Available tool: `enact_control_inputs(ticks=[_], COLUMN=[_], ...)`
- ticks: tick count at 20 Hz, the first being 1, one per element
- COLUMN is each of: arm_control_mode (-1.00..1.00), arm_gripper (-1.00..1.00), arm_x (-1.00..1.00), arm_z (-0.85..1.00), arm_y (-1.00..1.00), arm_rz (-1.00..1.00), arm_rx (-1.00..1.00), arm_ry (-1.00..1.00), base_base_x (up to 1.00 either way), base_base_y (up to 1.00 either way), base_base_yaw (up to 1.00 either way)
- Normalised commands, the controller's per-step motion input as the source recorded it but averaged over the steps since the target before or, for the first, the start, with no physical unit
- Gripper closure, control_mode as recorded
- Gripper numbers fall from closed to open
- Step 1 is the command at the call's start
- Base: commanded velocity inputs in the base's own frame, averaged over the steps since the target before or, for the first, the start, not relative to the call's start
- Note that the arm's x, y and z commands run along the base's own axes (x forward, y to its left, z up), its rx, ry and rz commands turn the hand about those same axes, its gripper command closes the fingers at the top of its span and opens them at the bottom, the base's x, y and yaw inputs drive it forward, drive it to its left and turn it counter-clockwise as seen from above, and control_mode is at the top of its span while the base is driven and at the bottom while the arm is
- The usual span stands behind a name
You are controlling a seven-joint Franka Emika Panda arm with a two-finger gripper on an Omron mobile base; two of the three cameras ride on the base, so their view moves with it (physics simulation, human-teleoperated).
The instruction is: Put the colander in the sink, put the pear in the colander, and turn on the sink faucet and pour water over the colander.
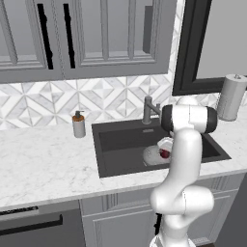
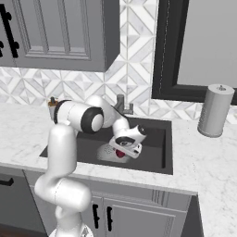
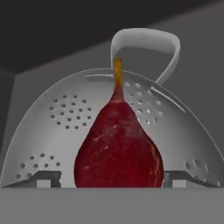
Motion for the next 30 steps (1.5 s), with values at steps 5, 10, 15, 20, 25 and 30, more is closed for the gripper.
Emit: enact_control_inputs(ticks=[5, 10, 15, 20, 25, 30], arm_control_mode=[-1.0, -1.0, -1.0, -1.0, -1.0, -1.0], arm_gripper=[-1.0, -1.0, -1.0, -1.0, -1.0, -1.0], arm_x=[0.0, -0.03, -0.34, -0.47, -0.4, -0.48], arm_z=[0.1, 0.42, 0.43, 0.36, 0.5, 0.51], arm_y=[0.03, 0.01, -0.17, -0.27, -0.09, -0.08], arm_rz=[0.0, 0.0, 0.0, 0.0, 0.06, 0.13], arm_rx=[-0.05, -0.01, 0.0, -0.01, -0.08, -0.13], arm_ry=[0.0, 0.0, 0.0, 0.0, -0.04, -0.15], base_base_x=[0.0, 0.0, 0.0, 0.0, 0.0, 0.0], base_base_y=[0.0, 0.0, 0.0, 0.0, 0.0, 0.0], base_base_yaw=[0.0, 0.0, 0.0, 0.0, 0.0, 0.0])
